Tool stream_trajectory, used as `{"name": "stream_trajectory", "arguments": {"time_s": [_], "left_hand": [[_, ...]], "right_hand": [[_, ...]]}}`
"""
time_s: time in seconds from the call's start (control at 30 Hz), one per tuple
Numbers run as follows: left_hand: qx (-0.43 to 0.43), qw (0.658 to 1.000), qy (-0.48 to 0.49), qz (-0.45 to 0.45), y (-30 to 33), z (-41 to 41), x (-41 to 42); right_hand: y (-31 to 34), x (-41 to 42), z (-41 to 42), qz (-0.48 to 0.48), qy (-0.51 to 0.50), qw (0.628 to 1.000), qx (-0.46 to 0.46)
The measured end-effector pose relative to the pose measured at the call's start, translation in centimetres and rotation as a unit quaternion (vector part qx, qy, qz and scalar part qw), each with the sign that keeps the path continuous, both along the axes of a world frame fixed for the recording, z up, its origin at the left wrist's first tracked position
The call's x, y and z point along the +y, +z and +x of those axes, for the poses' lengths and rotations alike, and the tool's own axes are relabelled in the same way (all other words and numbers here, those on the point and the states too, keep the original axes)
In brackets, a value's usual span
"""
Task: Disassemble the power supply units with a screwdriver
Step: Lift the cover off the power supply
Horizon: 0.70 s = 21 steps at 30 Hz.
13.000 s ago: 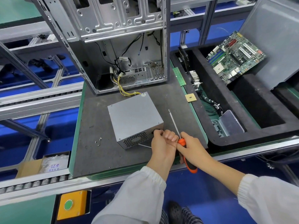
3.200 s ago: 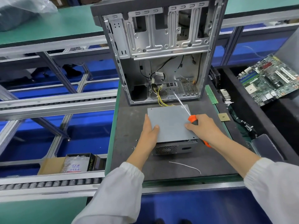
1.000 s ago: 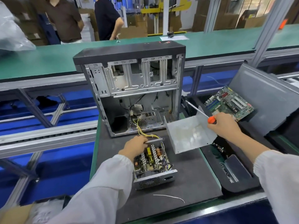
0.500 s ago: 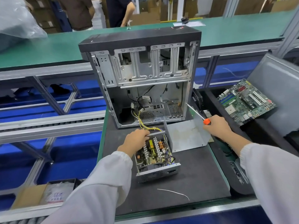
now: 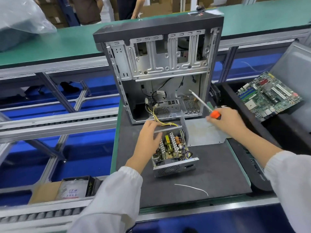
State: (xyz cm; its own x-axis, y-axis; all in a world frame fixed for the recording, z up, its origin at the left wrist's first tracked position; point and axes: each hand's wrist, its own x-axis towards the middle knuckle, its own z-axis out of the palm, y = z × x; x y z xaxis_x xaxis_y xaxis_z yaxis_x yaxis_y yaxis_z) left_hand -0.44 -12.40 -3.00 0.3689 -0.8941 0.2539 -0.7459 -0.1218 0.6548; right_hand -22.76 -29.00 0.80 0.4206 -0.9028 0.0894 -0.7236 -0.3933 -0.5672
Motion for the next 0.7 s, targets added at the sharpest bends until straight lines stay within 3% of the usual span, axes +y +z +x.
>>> {"name": "stream_trajectory", "arguments": {"time_s": [0.07, 0.13, 0.2, 0.3, 0.37, 0.43, 0.53, 0.7], "left_hand": [[0.049, 0.999, -0.002, -0.006, -0.2, -1.0, 1.0], [0.085, 0.996, -0.008, 0.016, -0.8, -1.4, 2.3], [0.143, 0.988, -0.03, 0.047, -1.6, -1.4, 4.0], [0.217, 0.969, -0.082, 0.086, -2.8, -1.0, 6.4], [0.228, 0.961, -0.112, 0.106, -3.7, -0.6, 7.4], [0.249, 0.951, -0.13, 0.128, -4.3, -0.5, 7.6], [0.22, 0.956, -0.129, 0.144, -4.5, -0.6, 7.1], [0.054, 0.97, -0.172, 0.162, -3.2, -1.9, 4.4]], "right_hand": [[-0.3, 3.3, 1.2, 0.158, 0.08, 0.983, -0.049], [-1.3, 6.2, 1.9, 0.228, 0.159, 0.96, -0.048], [-2.3, 8.2, 2.1, 0.228, 0.211, 0.95, -0.029], [-3.3, 9.8, 1.8, 0.137, 0.184, 0.973, 0.01], [-3.7, 10.5, 1.5, 0.111, 0.146, 0.983, -0.022], [-3.8, 11.1, 1.4, 0.148, 0.113, 0.979, -0.083], [-4.0, 11.9, 1.6, 0.192, 0.101, 0.969, -0.118], [-4.5, 12.2, 2.0, 0.215, 0.089, 0.961, -0.151]]}}
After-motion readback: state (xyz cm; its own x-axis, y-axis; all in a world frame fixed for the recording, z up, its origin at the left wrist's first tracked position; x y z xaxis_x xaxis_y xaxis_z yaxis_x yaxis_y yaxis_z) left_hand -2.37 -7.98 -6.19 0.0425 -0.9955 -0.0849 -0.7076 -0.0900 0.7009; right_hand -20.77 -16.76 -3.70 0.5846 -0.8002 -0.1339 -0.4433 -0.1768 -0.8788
